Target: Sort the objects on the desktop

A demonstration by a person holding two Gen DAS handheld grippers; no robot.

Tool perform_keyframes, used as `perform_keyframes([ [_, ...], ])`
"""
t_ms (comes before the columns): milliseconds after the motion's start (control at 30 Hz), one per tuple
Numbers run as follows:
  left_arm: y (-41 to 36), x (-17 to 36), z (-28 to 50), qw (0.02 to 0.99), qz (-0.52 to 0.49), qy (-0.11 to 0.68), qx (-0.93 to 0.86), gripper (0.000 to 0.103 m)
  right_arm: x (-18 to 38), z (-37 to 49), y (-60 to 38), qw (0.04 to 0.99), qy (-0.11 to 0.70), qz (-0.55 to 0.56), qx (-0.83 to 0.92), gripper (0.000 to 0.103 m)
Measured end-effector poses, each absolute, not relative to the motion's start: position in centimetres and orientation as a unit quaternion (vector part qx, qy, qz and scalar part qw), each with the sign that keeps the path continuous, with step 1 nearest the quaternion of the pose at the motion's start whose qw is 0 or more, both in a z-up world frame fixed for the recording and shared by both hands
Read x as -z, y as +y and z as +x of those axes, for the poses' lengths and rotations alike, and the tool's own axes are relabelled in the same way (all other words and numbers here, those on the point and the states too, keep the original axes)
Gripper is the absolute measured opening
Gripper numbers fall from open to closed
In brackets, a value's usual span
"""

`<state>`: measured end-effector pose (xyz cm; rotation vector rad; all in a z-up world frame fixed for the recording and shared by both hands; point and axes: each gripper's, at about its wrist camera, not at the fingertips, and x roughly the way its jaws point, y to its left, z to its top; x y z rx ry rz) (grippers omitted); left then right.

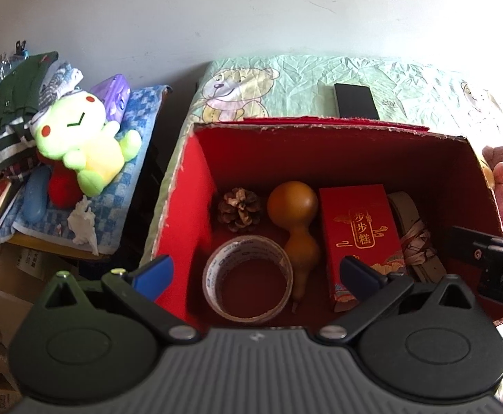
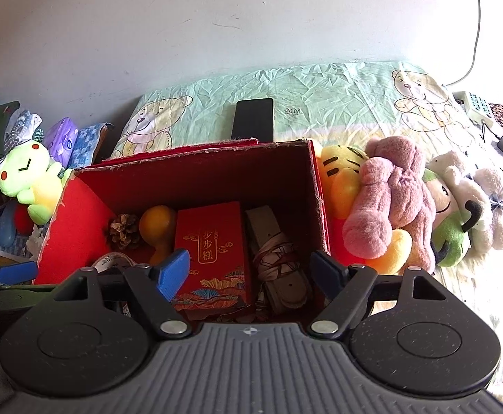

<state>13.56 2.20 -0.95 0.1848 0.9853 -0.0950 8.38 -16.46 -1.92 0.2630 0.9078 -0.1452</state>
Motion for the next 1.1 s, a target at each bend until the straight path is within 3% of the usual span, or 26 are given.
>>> perform_keyframes([
  [533,0.8,1.9,12.4,0.872,0.097,0.478,0.050,0.102,2.8,7.0,-17.4,0.886,0.439,0.129,0.069,0.077],
  [867,1.3,1.5,11.6,0.874,0.093,0.474,0.050,0.102,2.2,6.5,-17.1,0.895,0.422,0.132,0.056,0.069],
  [1100,2.1,0.8,11.5,0.877,0.086,0.471,0.041,0.102,2.1,6.5,-16.5,0.898,0.421,0.123,0.045,0.069],
])
